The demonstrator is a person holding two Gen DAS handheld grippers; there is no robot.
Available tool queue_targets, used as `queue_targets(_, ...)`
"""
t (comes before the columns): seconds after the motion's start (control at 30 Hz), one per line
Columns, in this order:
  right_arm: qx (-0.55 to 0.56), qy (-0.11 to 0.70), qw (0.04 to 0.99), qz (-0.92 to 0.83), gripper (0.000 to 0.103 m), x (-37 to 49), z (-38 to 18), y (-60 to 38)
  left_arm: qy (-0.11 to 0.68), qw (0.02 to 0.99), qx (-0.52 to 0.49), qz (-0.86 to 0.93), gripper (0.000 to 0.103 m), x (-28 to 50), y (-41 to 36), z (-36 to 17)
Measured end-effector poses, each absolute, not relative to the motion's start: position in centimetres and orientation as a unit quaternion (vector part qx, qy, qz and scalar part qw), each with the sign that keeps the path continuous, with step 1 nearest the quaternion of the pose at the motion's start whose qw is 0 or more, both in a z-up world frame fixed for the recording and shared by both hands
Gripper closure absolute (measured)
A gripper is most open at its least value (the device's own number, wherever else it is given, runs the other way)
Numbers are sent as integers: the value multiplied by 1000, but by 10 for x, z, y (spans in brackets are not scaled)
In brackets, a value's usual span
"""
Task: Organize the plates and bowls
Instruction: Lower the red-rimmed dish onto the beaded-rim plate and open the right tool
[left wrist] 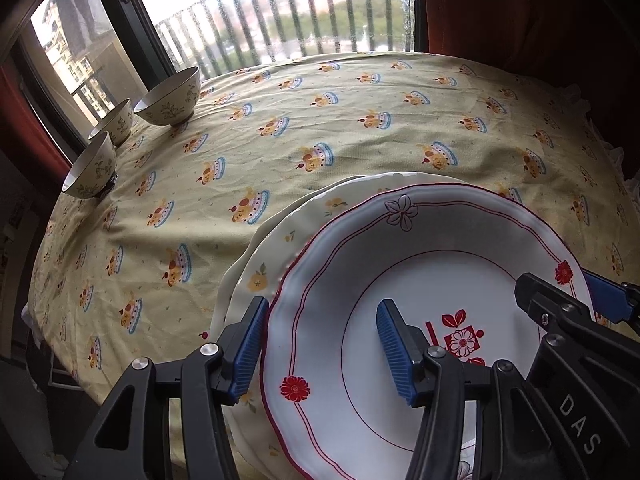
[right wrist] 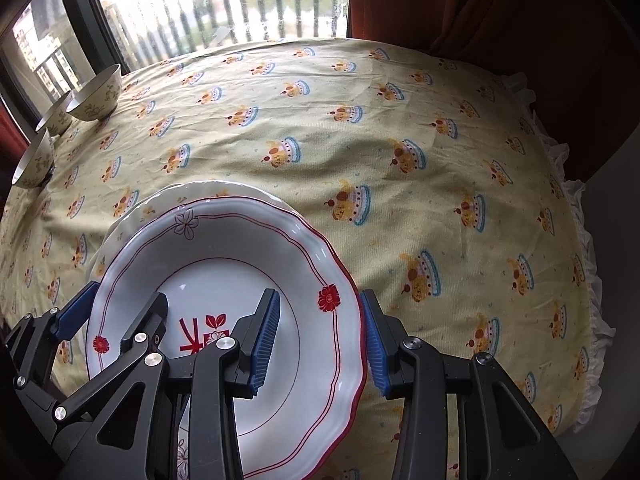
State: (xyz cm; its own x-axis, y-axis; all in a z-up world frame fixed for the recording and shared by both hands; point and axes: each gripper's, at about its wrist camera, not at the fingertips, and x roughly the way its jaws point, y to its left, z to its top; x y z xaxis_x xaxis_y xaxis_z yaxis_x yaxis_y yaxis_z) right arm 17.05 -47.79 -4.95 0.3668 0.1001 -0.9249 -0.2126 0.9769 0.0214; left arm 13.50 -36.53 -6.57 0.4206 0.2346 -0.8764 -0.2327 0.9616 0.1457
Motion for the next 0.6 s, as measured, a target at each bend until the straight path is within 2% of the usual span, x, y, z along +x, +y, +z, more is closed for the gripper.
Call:
queue_targets(0.17,-54,541,834,98,62,166,-39,-486,521,842,-2,144,45,137,-364,-66)
queue_targets(0.23,-76,539,832,108,79,165,-35,-485,520,842,0,145,44,137,-365,-67)
queue_targets(0.27,-84,541,829,116,84,164,-36,-483,519,842,0,146,43,137,-365,-67)
queue_targets(0.6,-76,543,827,125,84,168,-44,-478,511,845,-32,151,42,139,-349,-63)
